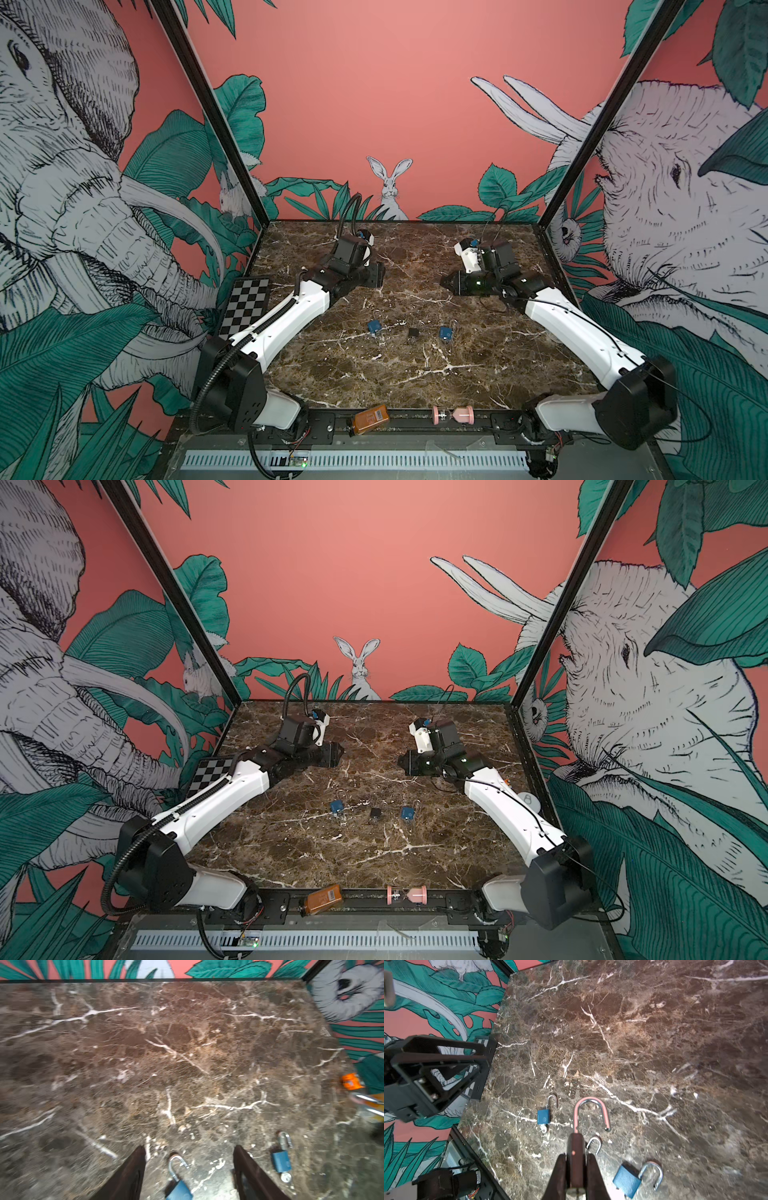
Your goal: Lock with the key
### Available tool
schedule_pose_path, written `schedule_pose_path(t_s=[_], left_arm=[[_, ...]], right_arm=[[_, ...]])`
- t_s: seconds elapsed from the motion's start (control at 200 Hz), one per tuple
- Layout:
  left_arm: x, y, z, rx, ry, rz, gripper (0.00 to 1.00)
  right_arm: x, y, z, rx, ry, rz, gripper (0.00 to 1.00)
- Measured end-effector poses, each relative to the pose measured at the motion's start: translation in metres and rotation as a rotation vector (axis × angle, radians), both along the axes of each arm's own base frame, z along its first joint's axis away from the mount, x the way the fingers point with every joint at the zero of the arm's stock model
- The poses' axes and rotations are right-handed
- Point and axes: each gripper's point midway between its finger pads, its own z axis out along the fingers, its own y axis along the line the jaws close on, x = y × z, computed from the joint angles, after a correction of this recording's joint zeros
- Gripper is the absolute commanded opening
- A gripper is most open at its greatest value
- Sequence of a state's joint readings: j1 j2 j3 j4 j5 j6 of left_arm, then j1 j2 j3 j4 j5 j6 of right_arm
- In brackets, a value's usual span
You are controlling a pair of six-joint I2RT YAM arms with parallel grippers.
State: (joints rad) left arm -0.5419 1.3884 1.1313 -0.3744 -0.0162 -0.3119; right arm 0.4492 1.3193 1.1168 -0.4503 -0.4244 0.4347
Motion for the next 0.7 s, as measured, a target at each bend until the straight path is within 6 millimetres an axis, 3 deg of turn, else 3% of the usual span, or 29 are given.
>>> schedule_pose_path(t_s=[0.1,0.21,0.385,0.595,0.7], left_arm=[[-0.015,0.014,0.004,-0.006,-0.031,0.020,0.64],[-0.024,0.015,0.024,-0.042,-0.078,0.003,0.65],[-0.039,-0.018,0.035,-0.126,-0.088,-0.214,0.65],[-0.072,-0.057,0.035,-0.305,-0.079,-0.485,0.66],[-0.082,-0.071,0.047,-0.379,-0.093,-0.583,0.66]], right_arm=[[-0.009,0.005,0.011,0.029,-0.009,0.046,0.00],[-0.019,0.014,0.019,0.092,-0.002,0.113,0.00],[-0.036,0.030,0.029,0.251,0.061,0.236,0.00],[-0.045,0.033,0.034,0.421,0.169,0.305,0.00],[-0.052,0.036,0.033,0.480,0.216,0.331,0.00]])
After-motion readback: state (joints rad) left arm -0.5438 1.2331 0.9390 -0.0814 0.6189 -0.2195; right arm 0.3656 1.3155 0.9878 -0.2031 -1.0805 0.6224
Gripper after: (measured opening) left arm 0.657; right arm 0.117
